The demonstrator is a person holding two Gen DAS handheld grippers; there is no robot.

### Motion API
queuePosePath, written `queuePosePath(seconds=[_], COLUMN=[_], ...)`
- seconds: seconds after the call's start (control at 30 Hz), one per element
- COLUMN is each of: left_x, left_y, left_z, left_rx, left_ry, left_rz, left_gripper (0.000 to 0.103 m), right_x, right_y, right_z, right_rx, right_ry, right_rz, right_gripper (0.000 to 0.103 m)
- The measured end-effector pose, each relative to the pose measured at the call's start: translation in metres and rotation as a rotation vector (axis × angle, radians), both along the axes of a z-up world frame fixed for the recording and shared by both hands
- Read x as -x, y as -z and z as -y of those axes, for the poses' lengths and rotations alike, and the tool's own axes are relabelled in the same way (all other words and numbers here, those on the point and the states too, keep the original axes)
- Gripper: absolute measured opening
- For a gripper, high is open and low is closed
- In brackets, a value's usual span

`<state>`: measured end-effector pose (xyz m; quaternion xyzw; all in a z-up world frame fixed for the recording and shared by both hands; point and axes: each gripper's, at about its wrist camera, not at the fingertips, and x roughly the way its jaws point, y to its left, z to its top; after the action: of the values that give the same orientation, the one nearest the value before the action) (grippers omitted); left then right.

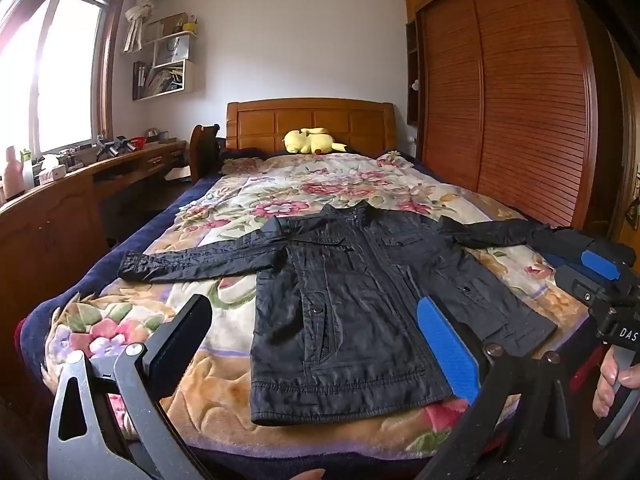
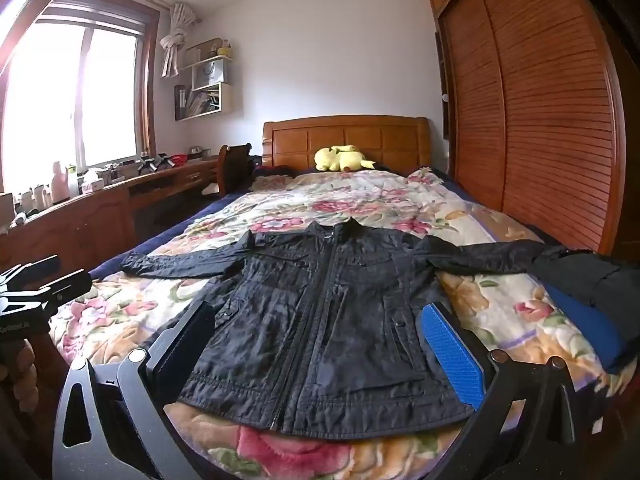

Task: Fold large clothes

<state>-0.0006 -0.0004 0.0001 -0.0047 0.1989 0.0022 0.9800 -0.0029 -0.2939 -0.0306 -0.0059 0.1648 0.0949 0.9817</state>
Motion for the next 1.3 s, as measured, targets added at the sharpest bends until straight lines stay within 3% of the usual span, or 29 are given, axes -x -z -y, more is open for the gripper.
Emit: queuePosePath(seconds=[1.3], left_x=[0.0057], left_y=[-0.0026], left_z=[-0.0016], left_rx=[0.007], left_ry=[-0.019], left_rz=[0.004], left_gripper=[0.103], right_x=[0.0001], right_y=[0.0018], right_z=[0.0015], right_rx=[-0.008], right_ry=[0.002], right_rz=[-0.004], right_gripper=[0.103])
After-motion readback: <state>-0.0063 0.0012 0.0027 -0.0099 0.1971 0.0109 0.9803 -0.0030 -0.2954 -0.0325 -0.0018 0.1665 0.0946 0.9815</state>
